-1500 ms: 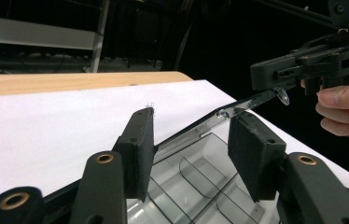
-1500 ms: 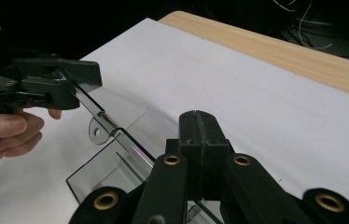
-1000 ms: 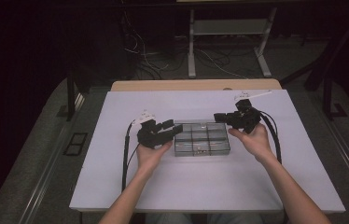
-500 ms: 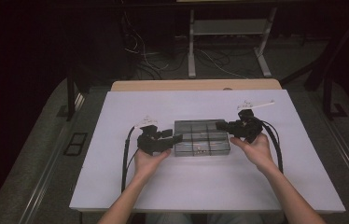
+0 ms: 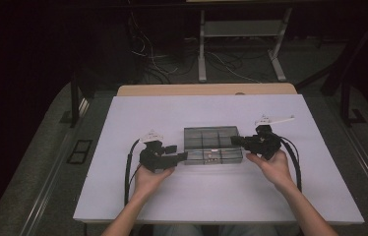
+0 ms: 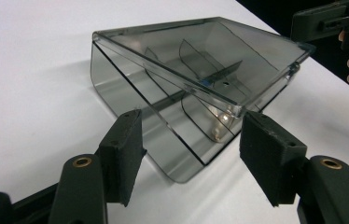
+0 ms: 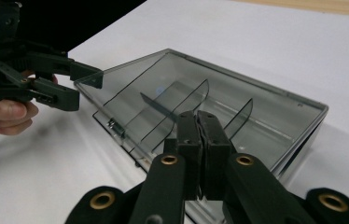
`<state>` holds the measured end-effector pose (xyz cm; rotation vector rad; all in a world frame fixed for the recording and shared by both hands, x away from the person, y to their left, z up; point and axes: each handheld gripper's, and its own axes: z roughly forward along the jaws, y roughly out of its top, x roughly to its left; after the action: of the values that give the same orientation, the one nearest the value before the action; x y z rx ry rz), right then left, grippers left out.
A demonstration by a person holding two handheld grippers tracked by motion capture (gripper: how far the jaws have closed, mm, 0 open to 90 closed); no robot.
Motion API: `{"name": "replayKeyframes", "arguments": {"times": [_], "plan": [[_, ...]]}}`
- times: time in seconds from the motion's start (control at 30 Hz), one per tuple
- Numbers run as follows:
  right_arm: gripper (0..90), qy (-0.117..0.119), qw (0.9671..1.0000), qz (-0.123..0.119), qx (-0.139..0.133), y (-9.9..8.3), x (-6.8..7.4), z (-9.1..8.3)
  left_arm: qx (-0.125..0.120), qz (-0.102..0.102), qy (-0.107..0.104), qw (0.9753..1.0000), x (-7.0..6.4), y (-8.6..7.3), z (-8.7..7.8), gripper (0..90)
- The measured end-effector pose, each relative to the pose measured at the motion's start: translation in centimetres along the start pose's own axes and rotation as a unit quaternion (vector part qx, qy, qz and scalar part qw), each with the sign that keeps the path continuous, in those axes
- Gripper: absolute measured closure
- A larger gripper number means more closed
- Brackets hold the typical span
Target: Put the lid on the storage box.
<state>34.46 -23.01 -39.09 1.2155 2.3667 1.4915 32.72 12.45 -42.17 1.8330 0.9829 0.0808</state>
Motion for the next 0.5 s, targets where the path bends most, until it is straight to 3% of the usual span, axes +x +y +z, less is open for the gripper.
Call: {"name": "replayKeyframes", "arguments": {"times": [0.2, 0.33, 0.5], "plan": [[80.6, -0.001, 1.0000, 0.004, 0.000, -0.9, 0.8, -0.5, -0.004, 0.001, -0.003, 1.0000, -0.2, -0.1, -1.0, 34.5], [69.0, -0.019, 0.9996, 0.021, 0.000, -1.5, 1.1, -0.9, -0.006, -0.006, -0.005, 1.0000, -0.2, -0.3, -1.6, 32.1], [48.3, -0.034, 0.9988, 0.034, -0.009, -2.2, 1.4, -1.9, -0.012, -0.004, -0.013, 0.9998, -0.3, -0.7, -2.5, 26.2]]}}
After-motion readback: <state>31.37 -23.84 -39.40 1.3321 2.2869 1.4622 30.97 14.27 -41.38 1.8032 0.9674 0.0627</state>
